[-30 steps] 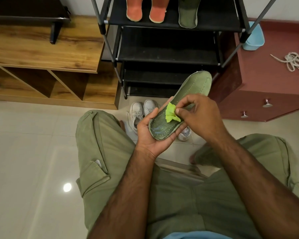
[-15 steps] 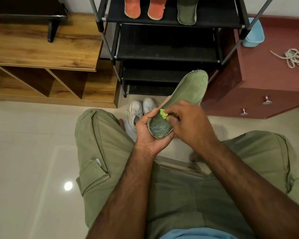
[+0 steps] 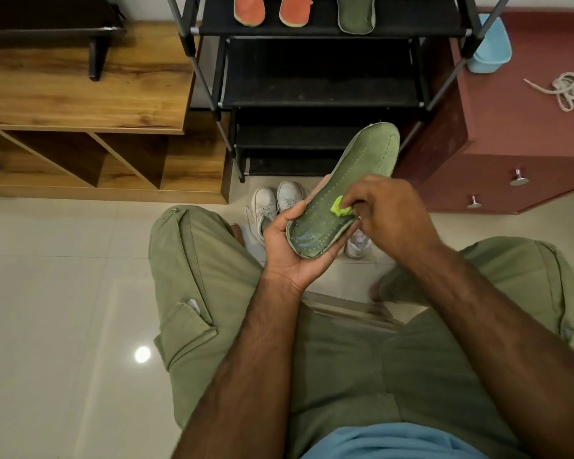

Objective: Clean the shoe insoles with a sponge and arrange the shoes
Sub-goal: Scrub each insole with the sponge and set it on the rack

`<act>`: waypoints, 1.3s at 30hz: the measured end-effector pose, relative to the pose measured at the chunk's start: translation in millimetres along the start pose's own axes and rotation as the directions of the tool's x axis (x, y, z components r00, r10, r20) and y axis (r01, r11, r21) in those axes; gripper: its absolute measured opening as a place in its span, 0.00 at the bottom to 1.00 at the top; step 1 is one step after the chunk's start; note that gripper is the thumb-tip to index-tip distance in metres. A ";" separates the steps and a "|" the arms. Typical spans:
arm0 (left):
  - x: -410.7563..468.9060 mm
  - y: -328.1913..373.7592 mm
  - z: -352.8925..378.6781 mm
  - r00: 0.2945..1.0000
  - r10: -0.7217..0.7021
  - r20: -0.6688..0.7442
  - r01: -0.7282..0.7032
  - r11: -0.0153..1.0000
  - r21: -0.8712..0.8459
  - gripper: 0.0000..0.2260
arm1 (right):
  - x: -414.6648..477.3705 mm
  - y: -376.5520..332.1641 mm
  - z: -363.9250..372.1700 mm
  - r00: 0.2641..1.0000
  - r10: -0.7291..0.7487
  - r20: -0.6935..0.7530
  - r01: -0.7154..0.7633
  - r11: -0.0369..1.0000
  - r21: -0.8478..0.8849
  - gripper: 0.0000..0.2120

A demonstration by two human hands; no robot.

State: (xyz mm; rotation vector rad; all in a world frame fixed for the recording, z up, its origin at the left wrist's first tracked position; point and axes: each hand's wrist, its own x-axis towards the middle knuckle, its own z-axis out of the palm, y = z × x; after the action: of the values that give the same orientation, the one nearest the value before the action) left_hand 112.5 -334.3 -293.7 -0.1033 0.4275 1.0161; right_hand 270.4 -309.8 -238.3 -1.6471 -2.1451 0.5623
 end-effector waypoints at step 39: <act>-5.1 -0.5 6.7 0.993 0.072 -0.090 -0.069 0.997 0.038 0.17 | -17.0 -28.0 13.2 0.995 -0.090 0.052 0.084 0.990 0.109 0.15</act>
State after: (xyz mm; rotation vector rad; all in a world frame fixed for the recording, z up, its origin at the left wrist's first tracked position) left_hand 112.6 -336.8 -285.7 -0.1041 0.5351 1.0754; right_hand 244.7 -334.0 -235.8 -1.4902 -2.1753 0.6924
